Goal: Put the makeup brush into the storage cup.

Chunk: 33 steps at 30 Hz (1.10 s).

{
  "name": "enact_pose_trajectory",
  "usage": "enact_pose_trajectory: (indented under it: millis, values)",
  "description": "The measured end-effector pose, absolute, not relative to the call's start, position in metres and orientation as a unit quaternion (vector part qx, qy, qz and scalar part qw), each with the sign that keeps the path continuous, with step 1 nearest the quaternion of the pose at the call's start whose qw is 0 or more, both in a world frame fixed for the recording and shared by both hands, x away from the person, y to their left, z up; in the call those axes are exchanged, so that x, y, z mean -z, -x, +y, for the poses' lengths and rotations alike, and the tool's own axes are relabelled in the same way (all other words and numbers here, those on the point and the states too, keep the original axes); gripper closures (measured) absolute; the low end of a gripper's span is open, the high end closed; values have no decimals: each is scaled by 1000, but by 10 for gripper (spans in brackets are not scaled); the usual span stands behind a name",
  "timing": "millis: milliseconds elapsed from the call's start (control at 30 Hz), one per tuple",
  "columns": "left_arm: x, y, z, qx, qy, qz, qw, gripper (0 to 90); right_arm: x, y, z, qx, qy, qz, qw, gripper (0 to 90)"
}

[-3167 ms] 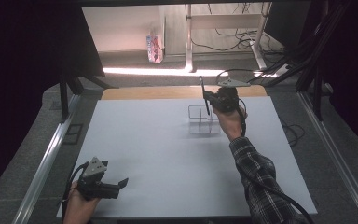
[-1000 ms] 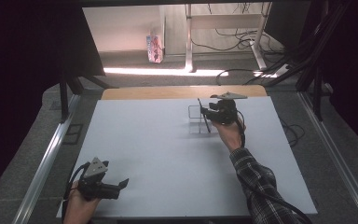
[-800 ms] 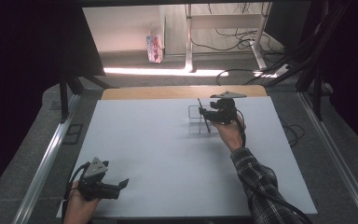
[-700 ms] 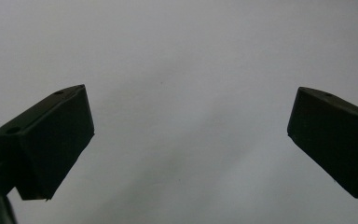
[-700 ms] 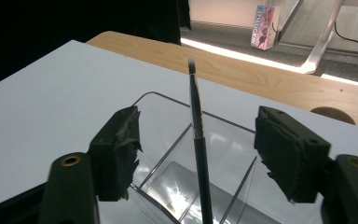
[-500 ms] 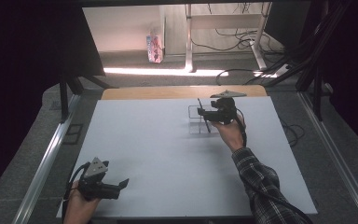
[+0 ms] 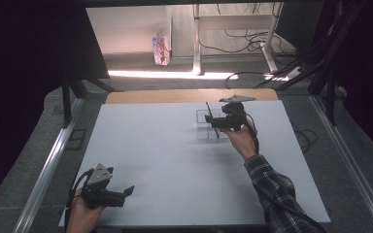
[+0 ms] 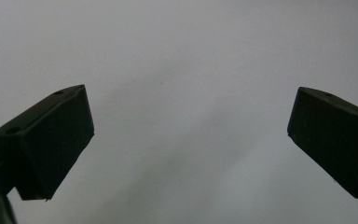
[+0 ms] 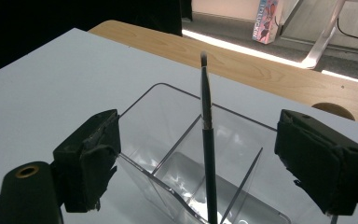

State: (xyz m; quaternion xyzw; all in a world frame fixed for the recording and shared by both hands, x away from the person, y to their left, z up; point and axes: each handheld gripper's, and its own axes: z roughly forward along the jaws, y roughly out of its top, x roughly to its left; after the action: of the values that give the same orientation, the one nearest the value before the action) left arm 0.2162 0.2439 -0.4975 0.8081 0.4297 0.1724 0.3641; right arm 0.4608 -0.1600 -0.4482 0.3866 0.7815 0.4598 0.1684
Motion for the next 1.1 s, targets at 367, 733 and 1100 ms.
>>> enact_pose_trajectory:
  millis: [367,733,1100]
  values:
    - [497,-216,244,-172,-808,429,364,6,445,-453,-160,-457,-382,787,163,123]
    - [498,-216,244,-167,-806,431,369,6,444,-445,-162,-450,-375,795,158,101]
    - [498,-216,243,-165,-808,429,368,6,444,-437,-167,-445,-372,799,156,85]
